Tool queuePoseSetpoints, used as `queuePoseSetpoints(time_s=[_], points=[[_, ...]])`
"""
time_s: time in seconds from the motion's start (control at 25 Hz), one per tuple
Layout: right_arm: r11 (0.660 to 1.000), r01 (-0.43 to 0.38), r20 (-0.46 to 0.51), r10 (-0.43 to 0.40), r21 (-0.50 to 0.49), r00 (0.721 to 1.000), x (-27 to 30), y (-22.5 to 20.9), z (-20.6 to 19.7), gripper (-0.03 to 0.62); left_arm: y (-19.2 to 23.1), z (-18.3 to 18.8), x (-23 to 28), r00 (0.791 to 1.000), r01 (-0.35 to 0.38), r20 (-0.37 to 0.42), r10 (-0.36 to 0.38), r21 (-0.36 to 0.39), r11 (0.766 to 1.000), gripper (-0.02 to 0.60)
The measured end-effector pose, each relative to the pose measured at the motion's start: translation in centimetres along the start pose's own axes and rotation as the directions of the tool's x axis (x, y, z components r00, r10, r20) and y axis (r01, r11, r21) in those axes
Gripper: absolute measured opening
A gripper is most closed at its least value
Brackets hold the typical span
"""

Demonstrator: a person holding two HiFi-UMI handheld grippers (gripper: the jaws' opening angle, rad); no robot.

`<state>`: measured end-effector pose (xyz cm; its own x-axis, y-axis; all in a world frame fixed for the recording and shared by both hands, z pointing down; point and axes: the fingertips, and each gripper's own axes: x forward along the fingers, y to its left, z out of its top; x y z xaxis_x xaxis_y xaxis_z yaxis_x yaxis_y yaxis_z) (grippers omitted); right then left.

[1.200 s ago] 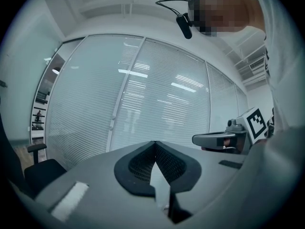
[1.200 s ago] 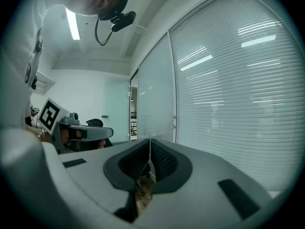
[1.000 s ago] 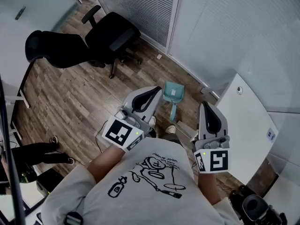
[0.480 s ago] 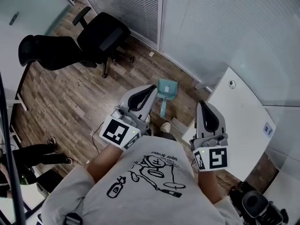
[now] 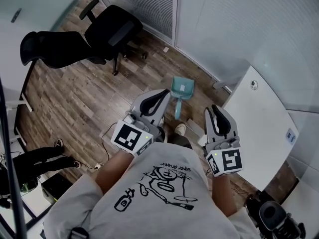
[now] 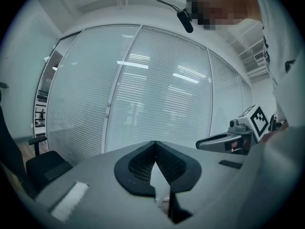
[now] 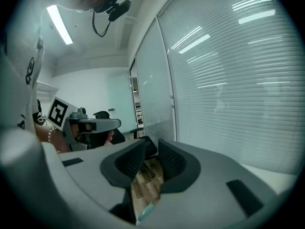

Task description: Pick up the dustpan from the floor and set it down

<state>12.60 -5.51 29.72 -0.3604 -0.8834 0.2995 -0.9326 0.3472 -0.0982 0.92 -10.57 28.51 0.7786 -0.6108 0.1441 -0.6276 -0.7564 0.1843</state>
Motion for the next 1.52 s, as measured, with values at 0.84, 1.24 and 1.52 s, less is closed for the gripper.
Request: queuePoseSetpoints(time_s=[0.84,1.24,1.52], points=[[0.992,-0.087,-0.338,0.114,0.093,0.934,6.3,2.3,-20.6,0.132,3.1,-14.7,1.4,0.980,-0.014,-0.198,-0.004,-0.092,0.996,-0.005],[0.973,-0.080,-0.464,0.175,0.217,0.869,8.6,2.4,-30.5,0.166,3.3,-20.6,2.1,0.967,0.011,-0.252,-0.038,-0.105,0.994,-0.005],[0.936,-0.056,-0.497,0.234,0.347,0.836,10.3,2.7,-35.8,0.193,3.7,-24.8,2.5,0.952,0.009,-0.304,-0.046,-0.122,0.993,-0.005]])
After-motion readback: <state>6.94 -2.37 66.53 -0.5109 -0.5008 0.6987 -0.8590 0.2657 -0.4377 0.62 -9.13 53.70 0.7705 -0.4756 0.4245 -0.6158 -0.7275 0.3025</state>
